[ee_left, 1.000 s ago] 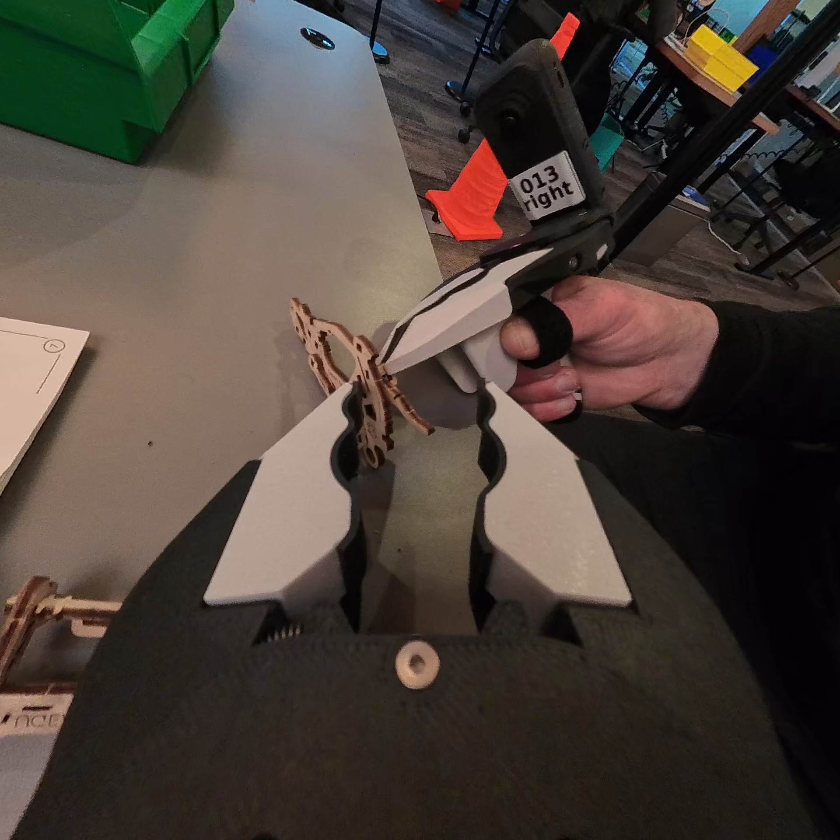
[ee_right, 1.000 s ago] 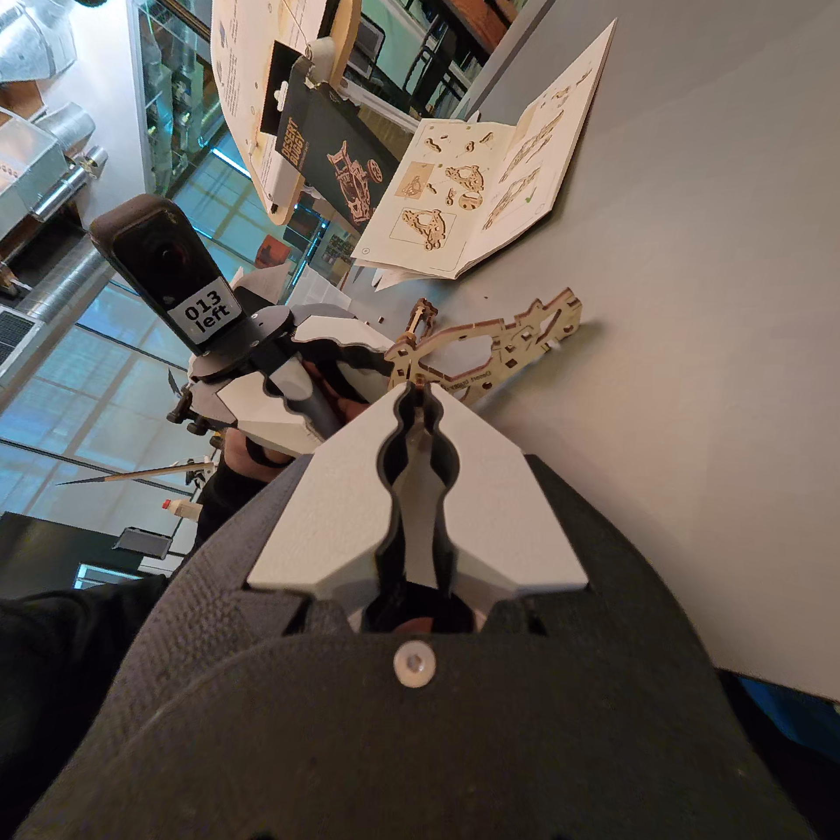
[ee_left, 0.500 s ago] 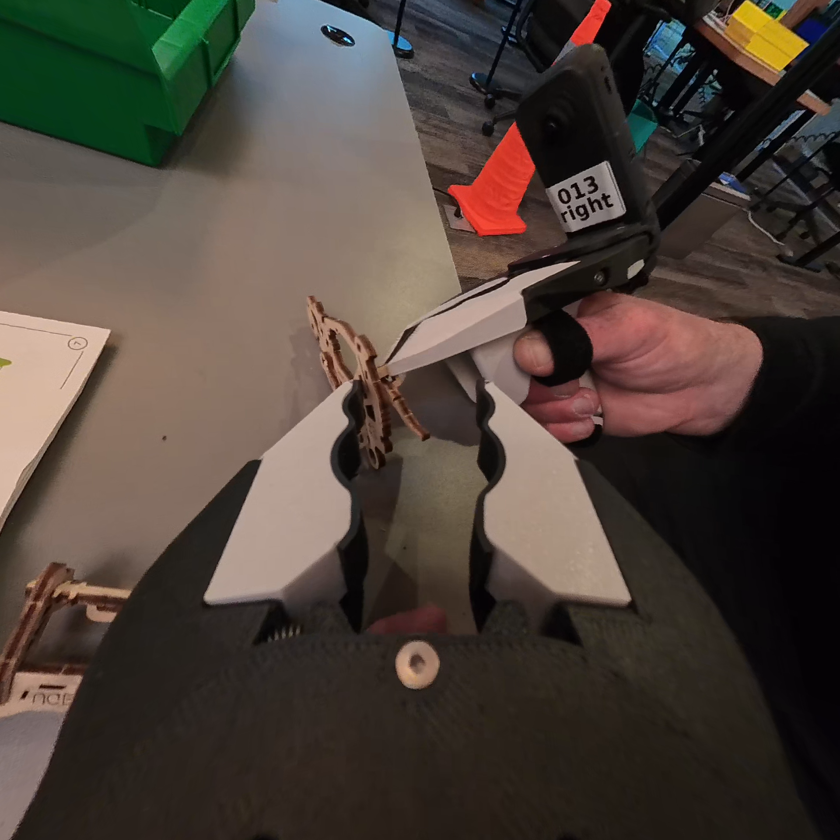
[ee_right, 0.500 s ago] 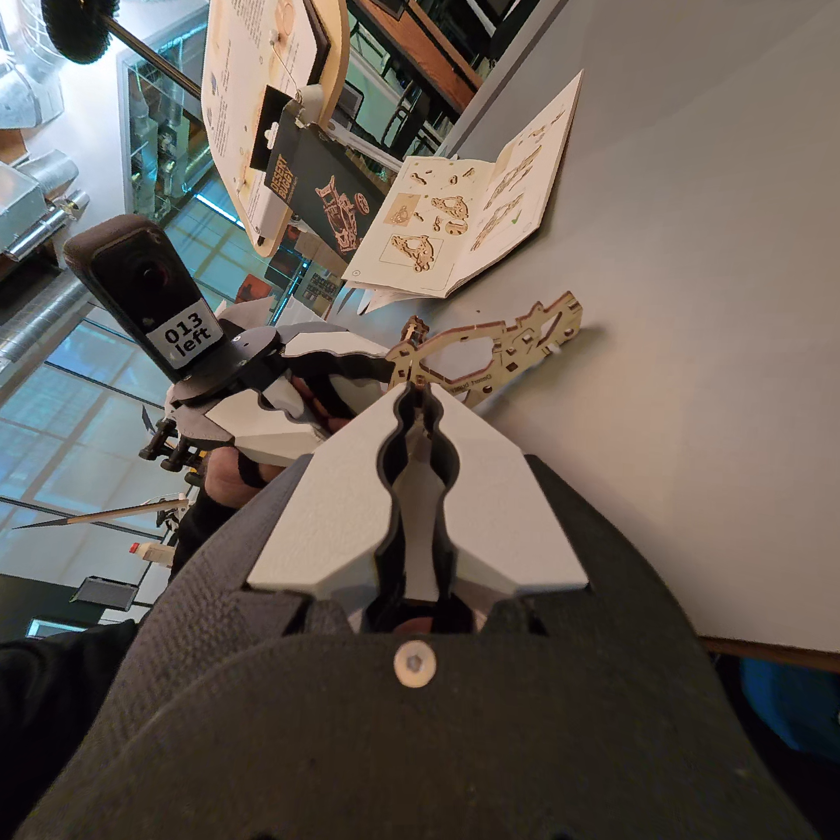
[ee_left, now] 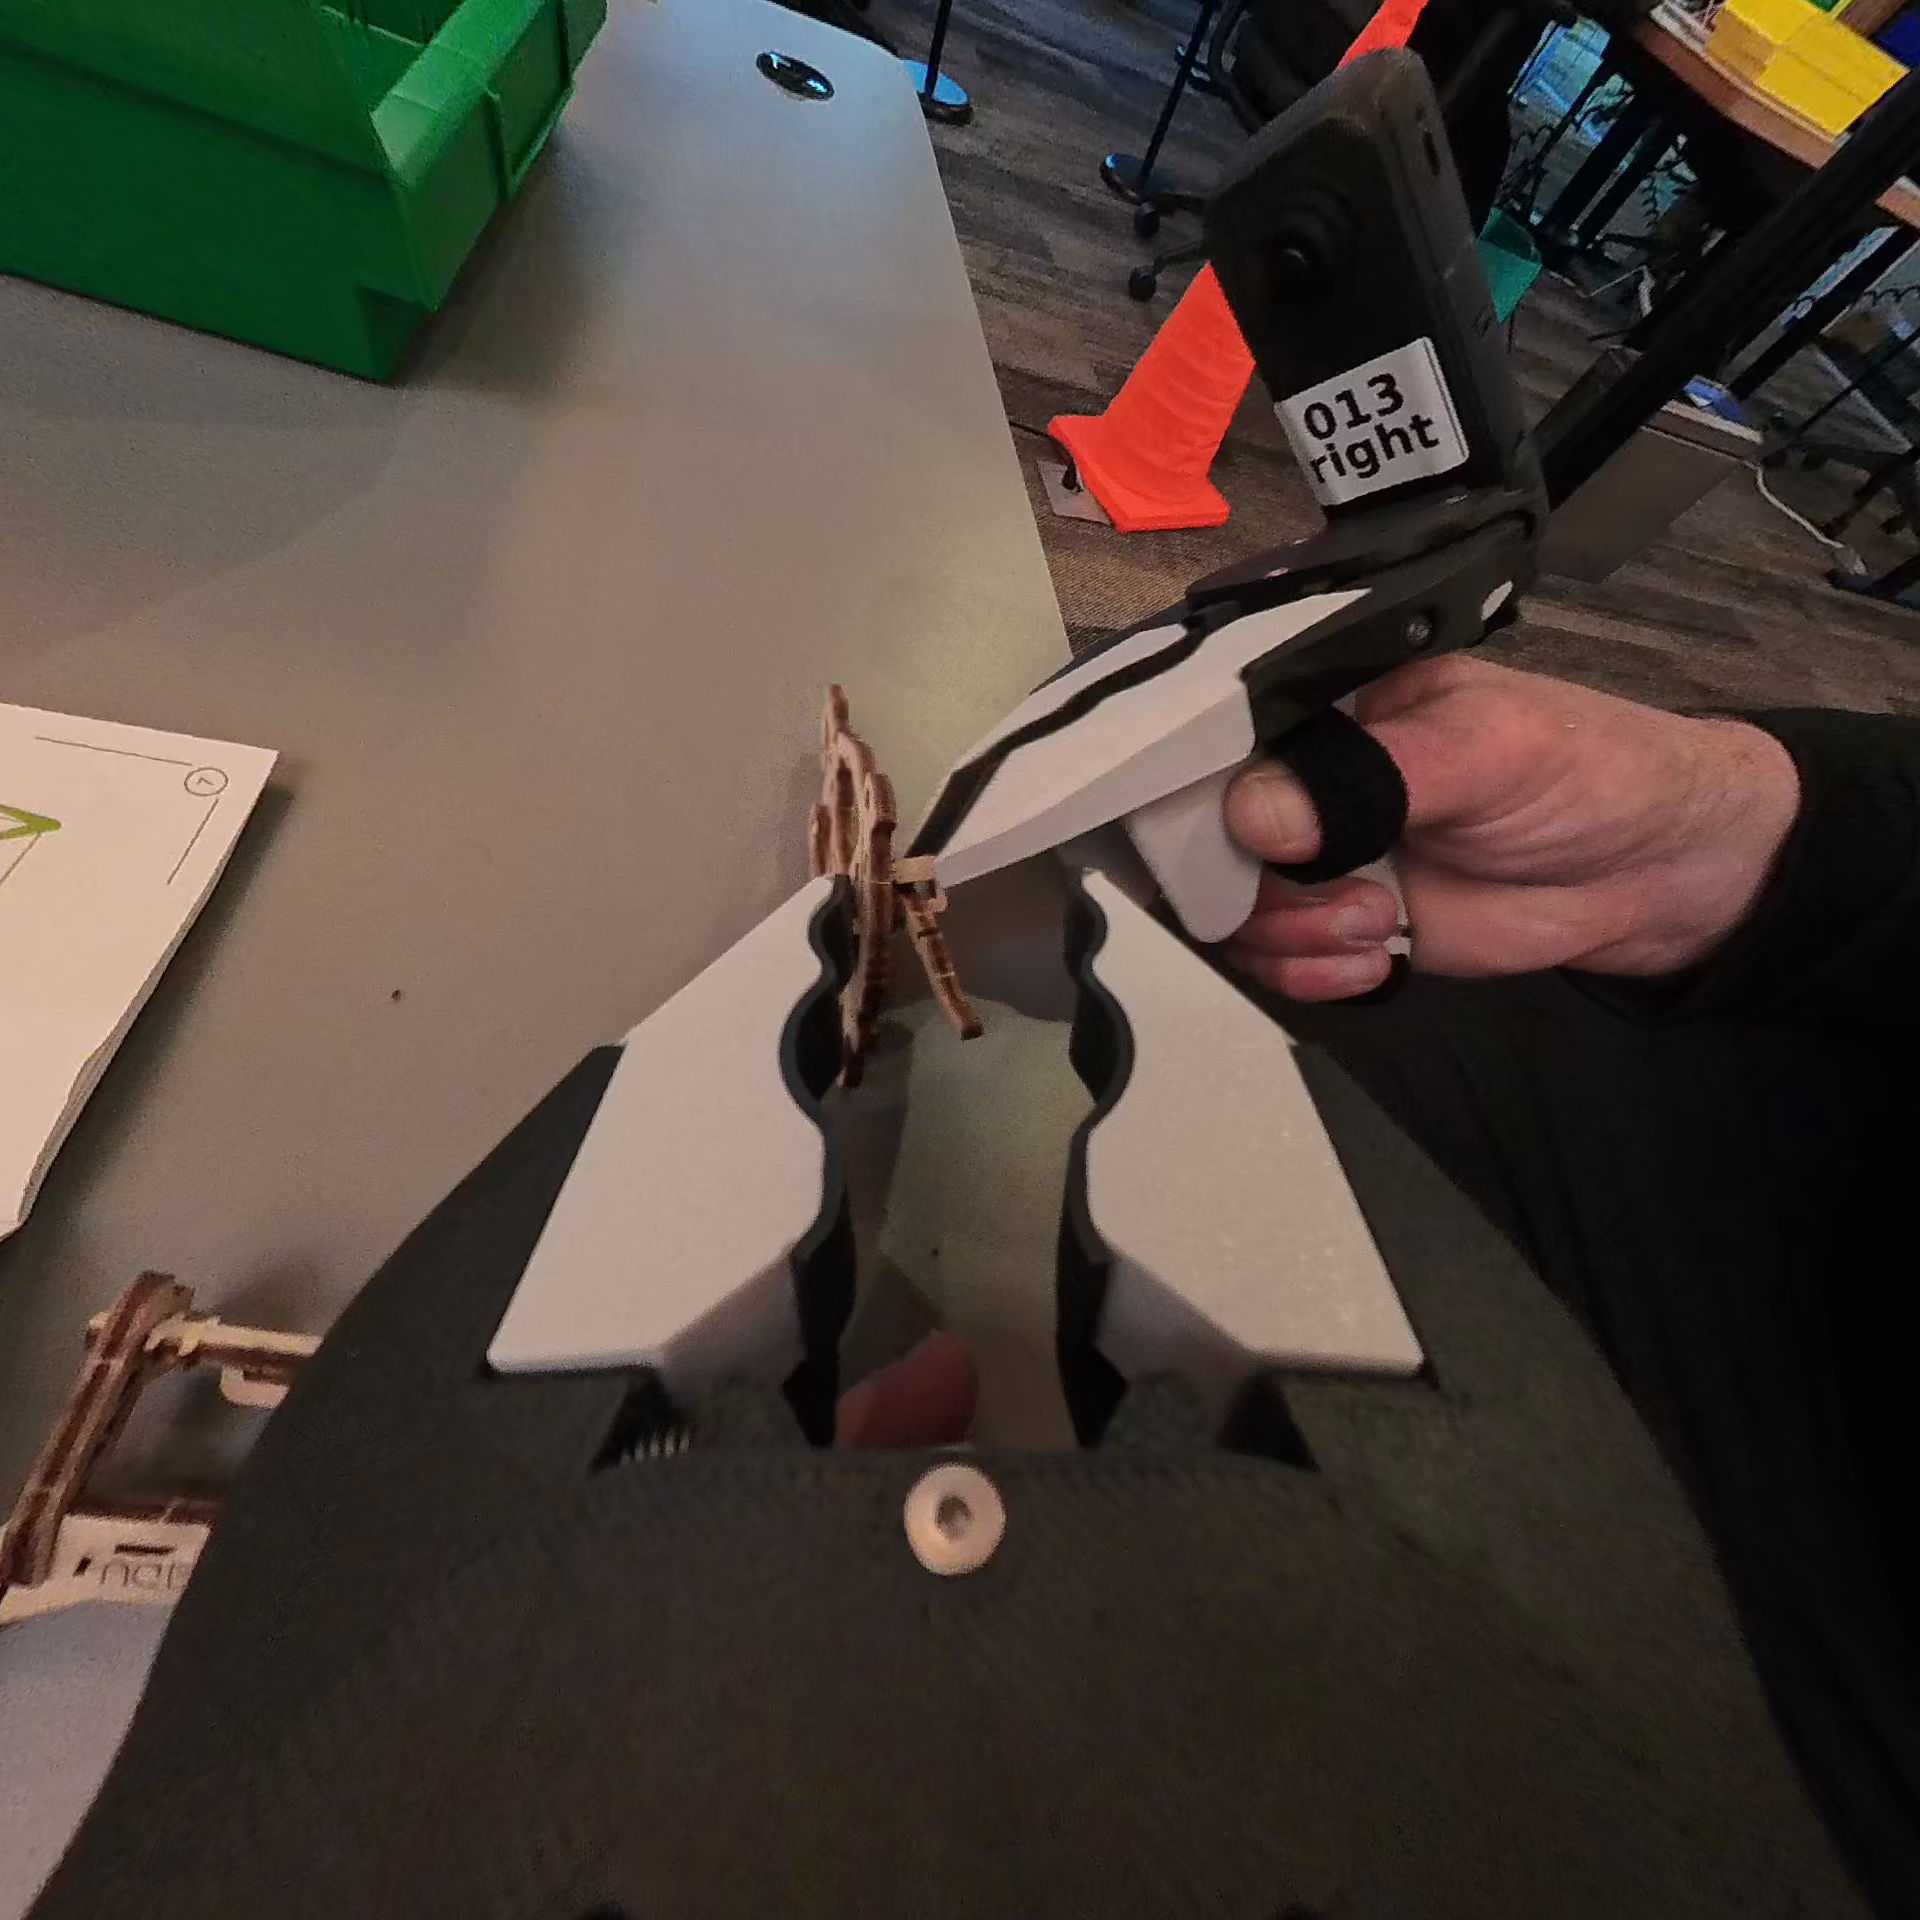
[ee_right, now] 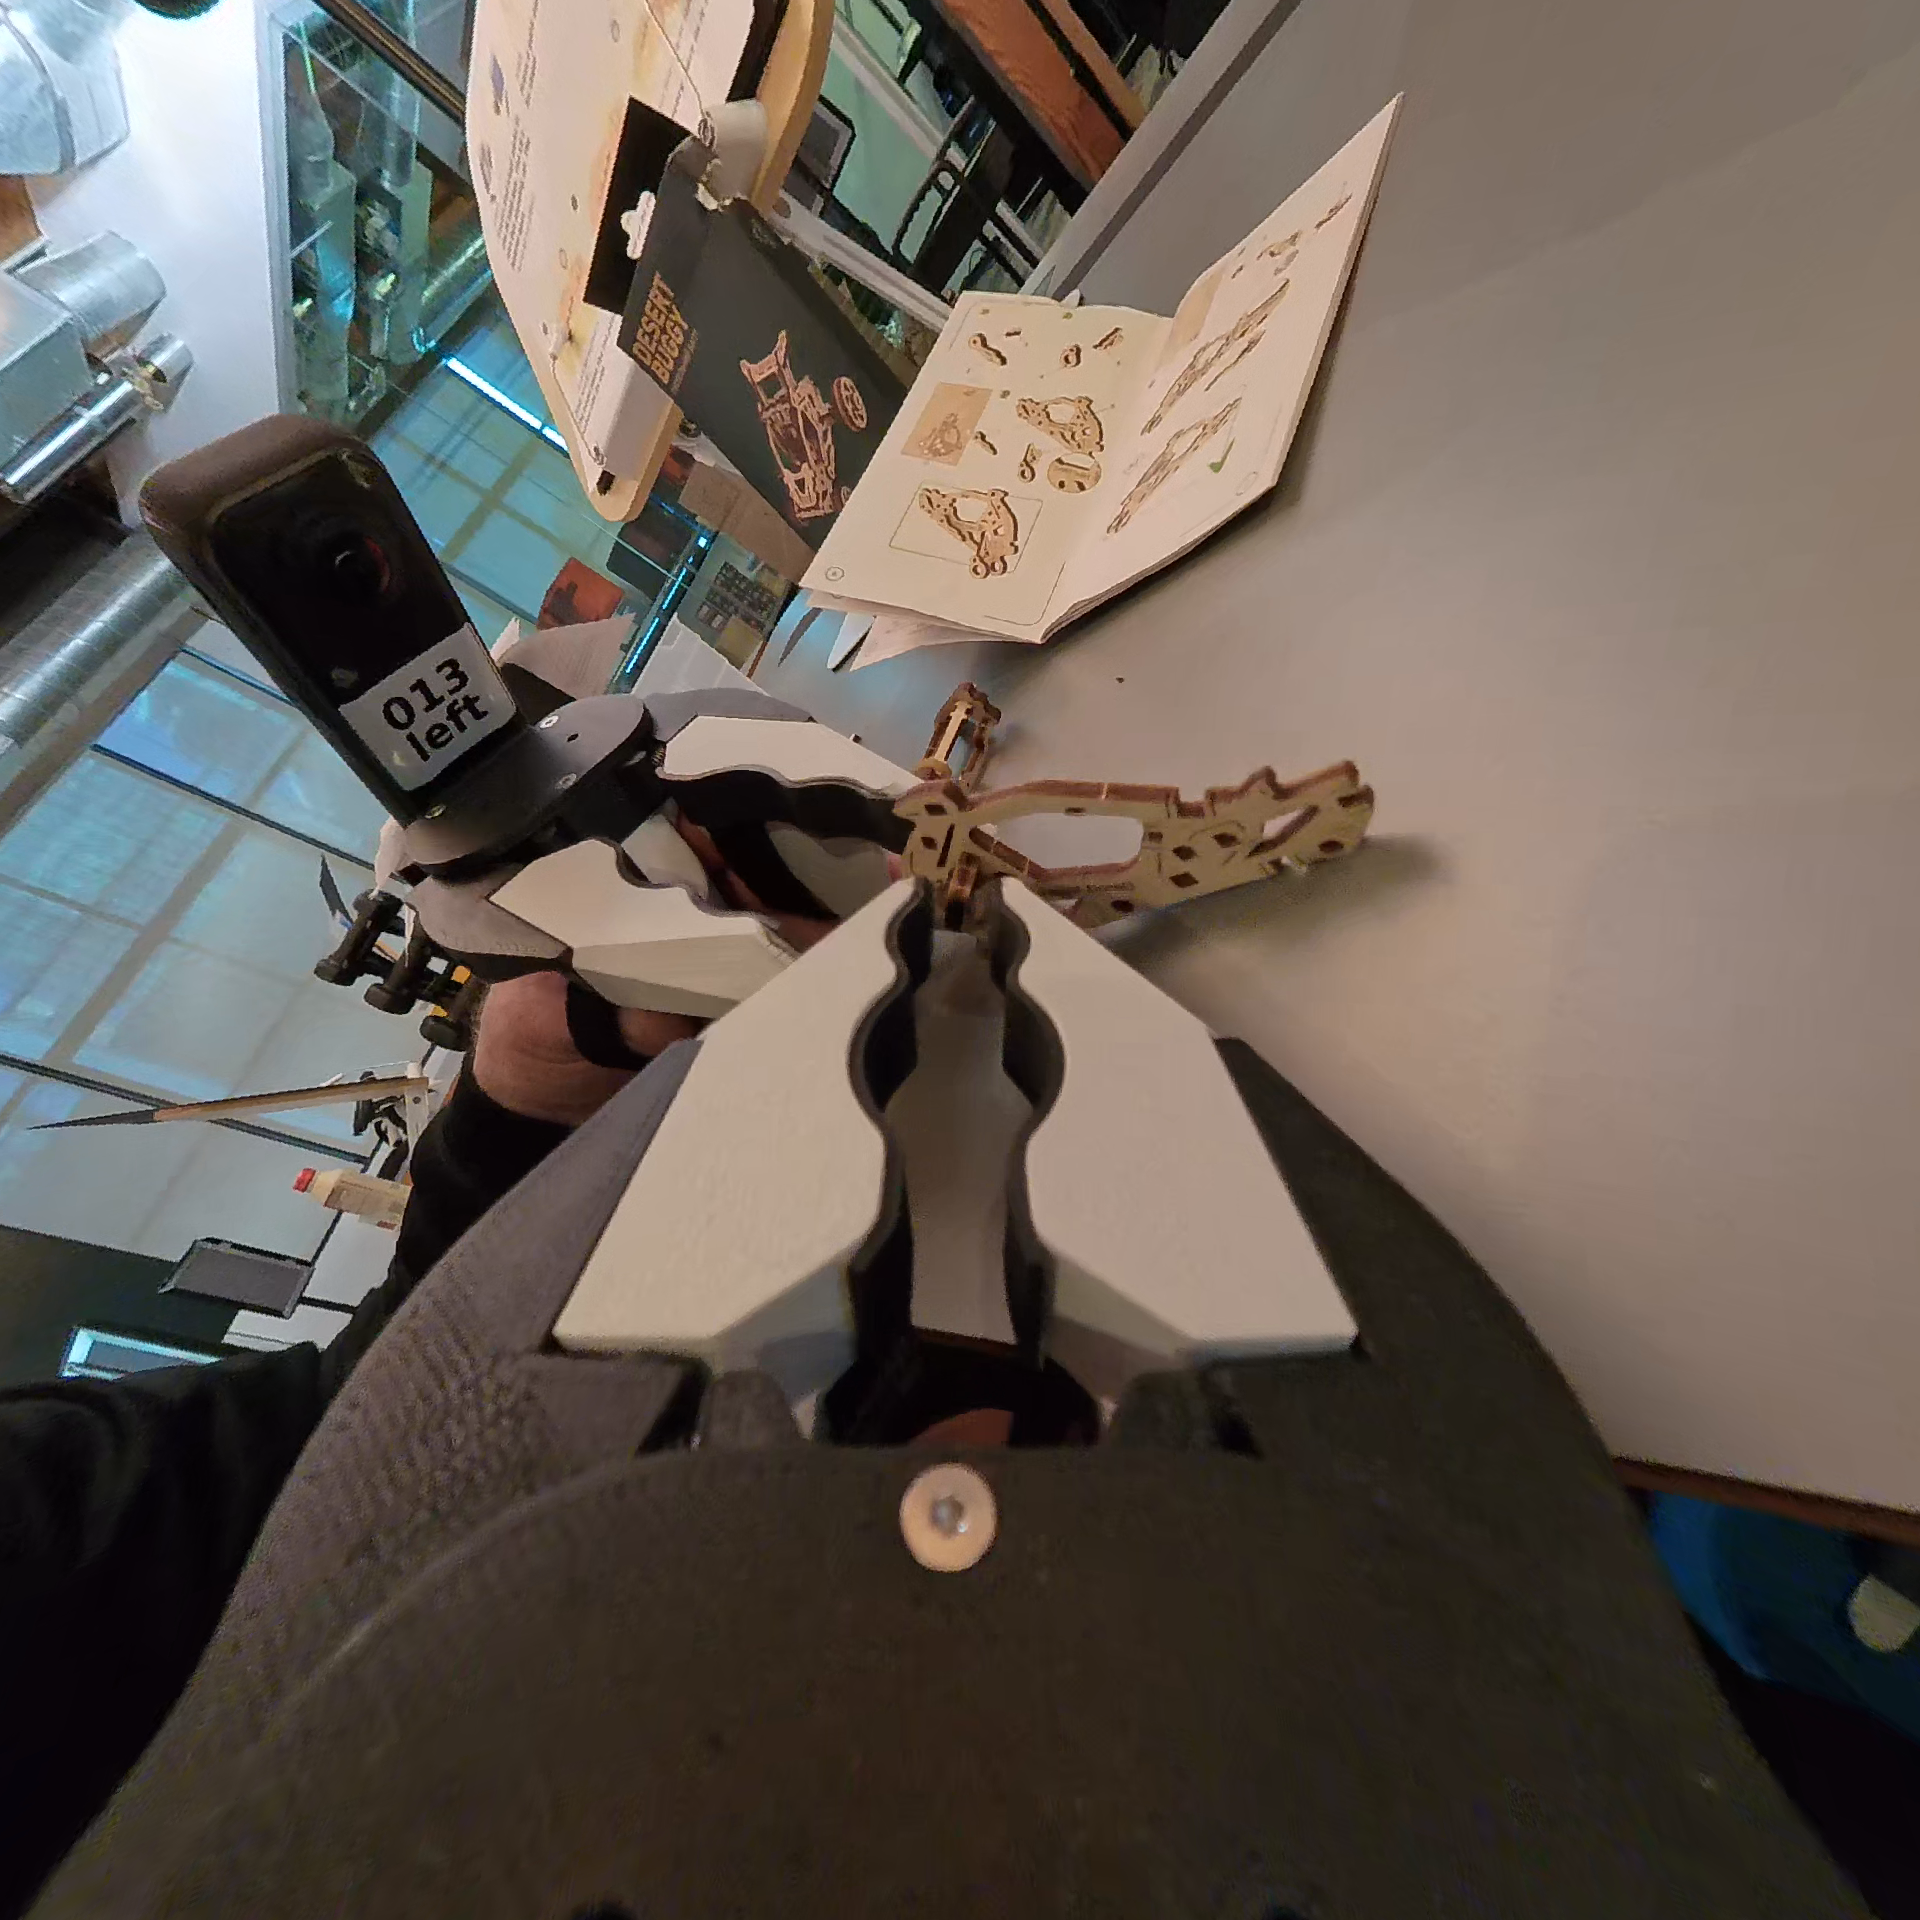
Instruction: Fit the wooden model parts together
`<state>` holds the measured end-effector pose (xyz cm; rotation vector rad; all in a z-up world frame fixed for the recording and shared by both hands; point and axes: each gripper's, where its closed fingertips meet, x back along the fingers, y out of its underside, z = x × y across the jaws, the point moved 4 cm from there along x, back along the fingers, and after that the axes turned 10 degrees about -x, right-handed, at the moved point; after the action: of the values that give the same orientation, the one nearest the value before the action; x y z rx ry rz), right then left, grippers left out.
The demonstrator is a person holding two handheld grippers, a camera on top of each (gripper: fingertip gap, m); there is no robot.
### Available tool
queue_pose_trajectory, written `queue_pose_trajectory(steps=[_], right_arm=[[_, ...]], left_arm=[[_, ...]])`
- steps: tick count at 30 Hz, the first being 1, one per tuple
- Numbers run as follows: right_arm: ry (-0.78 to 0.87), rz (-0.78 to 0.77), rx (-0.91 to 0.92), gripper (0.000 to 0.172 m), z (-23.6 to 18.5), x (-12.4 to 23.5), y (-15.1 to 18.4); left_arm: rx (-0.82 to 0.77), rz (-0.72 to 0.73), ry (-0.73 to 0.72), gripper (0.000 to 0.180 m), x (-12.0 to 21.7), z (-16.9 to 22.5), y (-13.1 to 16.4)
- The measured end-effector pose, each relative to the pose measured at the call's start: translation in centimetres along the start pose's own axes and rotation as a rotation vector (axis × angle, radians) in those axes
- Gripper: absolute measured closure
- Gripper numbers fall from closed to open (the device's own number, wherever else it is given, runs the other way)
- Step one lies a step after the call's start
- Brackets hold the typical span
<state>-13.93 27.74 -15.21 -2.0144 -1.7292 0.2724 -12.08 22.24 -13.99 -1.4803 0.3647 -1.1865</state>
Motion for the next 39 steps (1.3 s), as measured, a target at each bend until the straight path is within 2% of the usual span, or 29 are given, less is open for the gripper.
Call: queue_pose_trajectory(steps=[2, 14, 20, 24, 26, 31, 35, 39], right_arm=[[0.01, 0.003, 0.014, 0.171, 0.1, 0.1, 0.0], [0.002, 0.037, -0.022, 0.171, 0.1, 0.1, 0.0], [-0.082, 0.071, -0.057, 0.171, -0.3, 0.6, -0.3], [-0.128, 0.093, -0.087, 0.171, -0.5, 0.9, -0.3], [-0.177, 0.138, -0.104, 0.171, -1.1, 1.4, -0.7], [-0.274, 0.22, -0.121, 0.171, -3.0, 2.4, -1.4], [-0.31, 0.267, -0.125, 0.171, -3.9, 2.8, -1.7], [-0.332, 0.291, -0.143, 0.171, -4.4, 2.9, -1.9]], left_arm=[[-0.001, -0.004, 0.001, 0.143, 0.0, 0.0, 0.0], [-0.065, -0.034, -0.047, 0.141, -0.2, 0.2, 0.1], [-0.102, -0.029, -0.074, 0.124, 0.1, 0.4, -0.3], [-0.212, -0.048, -0.183, 0.122, 0.7, 0.2, -0.8], [-0.341, -0.069, -0.293, 0.127, 1.1, 0.5, -1.4], [-0.629, -0.061, -0.508, 0.156, 1.5, 2.3, -3.7], [-0.713, -0.035, -0.585, 0.17, 1.6, 2.9, -4.5], [-0.756, -0.028, -0.62, 0.169, 1.3, 3.3, -4.8]])
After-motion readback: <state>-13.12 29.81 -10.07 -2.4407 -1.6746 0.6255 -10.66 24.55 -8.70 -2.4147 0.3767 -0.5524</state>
